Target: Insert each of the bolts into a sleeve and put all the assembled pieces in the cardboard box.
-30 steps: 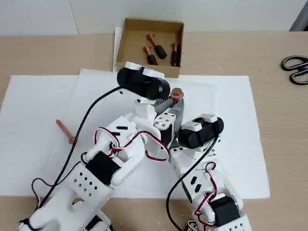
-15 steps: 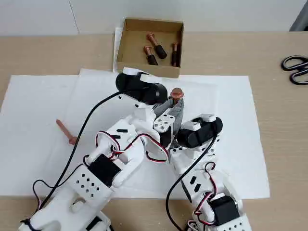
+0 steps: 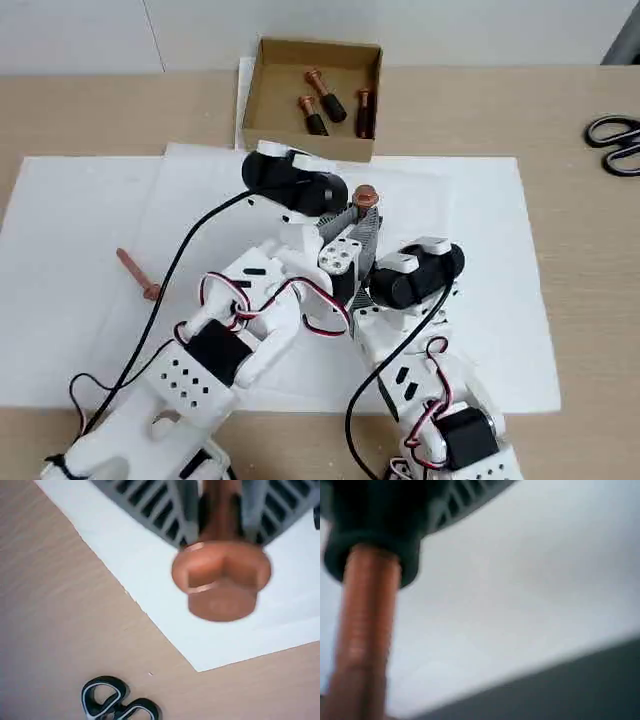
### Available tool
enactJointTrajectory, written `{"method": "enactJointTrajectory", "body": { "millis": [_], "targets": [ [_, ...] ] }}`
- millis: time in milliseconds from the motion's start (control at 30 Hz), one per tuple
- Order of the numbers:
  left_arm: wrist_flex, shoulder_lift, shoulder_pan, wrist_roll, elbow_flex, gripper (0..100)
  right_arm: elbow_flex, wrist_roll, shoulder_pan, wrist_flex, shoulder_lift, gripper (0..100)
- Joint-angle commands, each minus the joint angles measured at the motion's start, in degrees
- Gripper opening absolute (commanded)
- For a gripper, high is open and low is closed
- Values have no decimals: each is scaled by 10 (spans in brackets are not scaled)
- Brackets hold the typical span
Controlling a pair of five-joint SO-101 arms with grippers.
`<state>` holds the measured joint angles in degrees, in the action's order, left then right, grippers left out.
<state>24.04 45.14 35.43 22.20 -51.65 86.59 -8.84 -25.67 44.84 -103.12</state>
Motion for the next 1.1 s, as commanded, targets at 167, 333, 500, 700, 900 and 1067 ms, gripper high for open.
{"method": "enactJointTrajectory", "body": {
  "millis": [167, 333, 500, 700, 900, 1067],
  "targets": [
    [32, 8, -2, -16, 2, 6, -6, -4, 0, -13, -7, 4],
    [76, 8, 25, -78, 2, 6, -6, -4, 0, -13, -7, 4],
    [86, 8, 28, -85, 1, 6, -6, -4, 0, -13, -7, 4],
    [135, 11, 29, -85, 1, 6, -6, -4, 0, -13, -7, 4],
    [164, 13, 27, -85, 18, 67, -6, -3, 0, -13, -7, 4],
    [240, 13, 25, -82, 66, 206, -6, -3, 0, -13, -7, 4]
  ]
}}
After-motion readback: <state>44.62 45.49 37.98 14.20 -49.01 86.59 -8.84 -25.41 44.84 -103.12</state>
